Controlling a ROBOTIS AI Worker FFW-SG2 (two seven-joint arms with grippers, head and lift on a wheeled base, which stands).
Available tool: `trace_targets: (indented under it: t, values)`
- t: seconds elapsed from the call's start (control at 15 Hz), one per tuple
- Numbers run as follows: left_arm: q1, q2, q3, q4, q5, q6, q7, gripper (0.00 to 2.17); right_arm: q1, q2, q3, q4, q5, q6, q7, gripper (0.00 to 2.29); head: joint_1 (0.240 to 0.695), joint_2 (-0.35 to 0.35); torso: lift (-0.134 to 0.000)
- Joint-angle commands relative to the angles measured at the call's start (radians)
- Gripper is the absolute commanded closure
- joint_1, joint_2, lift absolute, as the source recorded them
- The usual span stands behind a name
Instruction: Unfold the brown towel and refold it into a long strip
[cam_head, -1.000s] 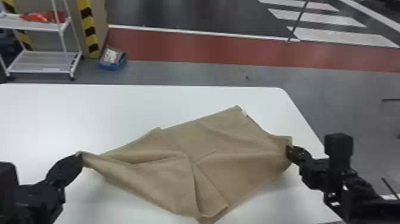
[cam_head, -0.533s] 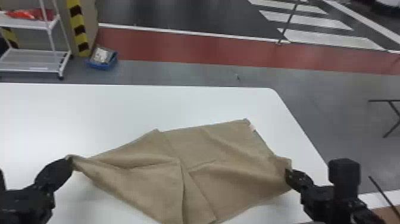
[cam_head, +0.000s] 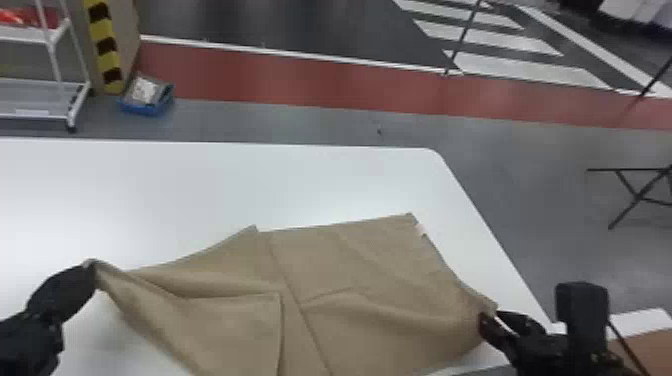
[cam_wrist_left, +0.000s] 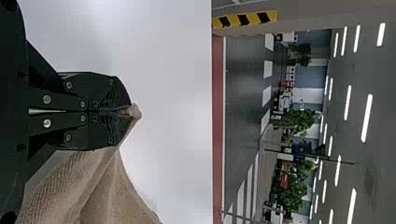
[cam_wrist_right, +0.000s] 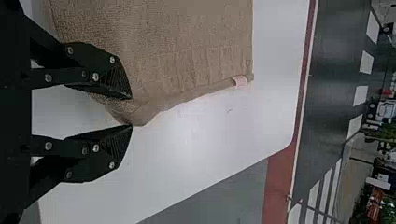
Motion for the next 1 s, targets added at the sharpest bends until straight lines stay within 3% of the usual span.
trace_targets:
  t: [0.0, 0.07, 0.2, 0.33, 0.67, 0.93]
  values:
    - [-0.029, -0.007, -0.011, 0.022, -0.012, 0.000, 0.000, 1.24, -0.021, -0.002, -0.021, 0.000, -0.017, 0.008, -0.003, 0.01, 0.695, -0.309, -0.123]
    - [-0.042, -0.009, -0.011, 0.036, -0.012, 0.000, -0.002, 0.99, -0.026, -0.001, -0.024, 0.000, -0.017, 0.017, -0.008, 0.01, 0.695, -0.313, -0.123]
    - [-0.082, -0.012, -0.012, 0.088, -0.077, 0.000, 0.005, 0.45, -0.031, -0.001, -0.024, 0.005, -0.017, 0.017, -0.015, 0.03, 0.695, -0.318, -0.123]
    - [-0.105, -0.012, 0.001, 0.133, -0.104, 0.000, 0.011, 0.17, -0.041, -0.001, -0.029, 0.005, -0.019, 0.030, -0.015, 0.04, 0.695, -0.302, -0.123]
    - [-0.095, -0.013, 0.081, 0.127, -0.095, -0.012, 0.090, 0.14, -0.086, -0.001, -0.026, 0.012, -0.017, 0.057, -0.014, 0.04, 0.695, -0.225, -0.123]
    - [-0.064, -0.016, 0.080, 0.016, -0.029, -0.012, 0.138, 0.27, -0.097, 0.005, -0.001, 0.028, 0.003, 0.054, -0.015, 0.07, 0.695, -0.181, -0.123]
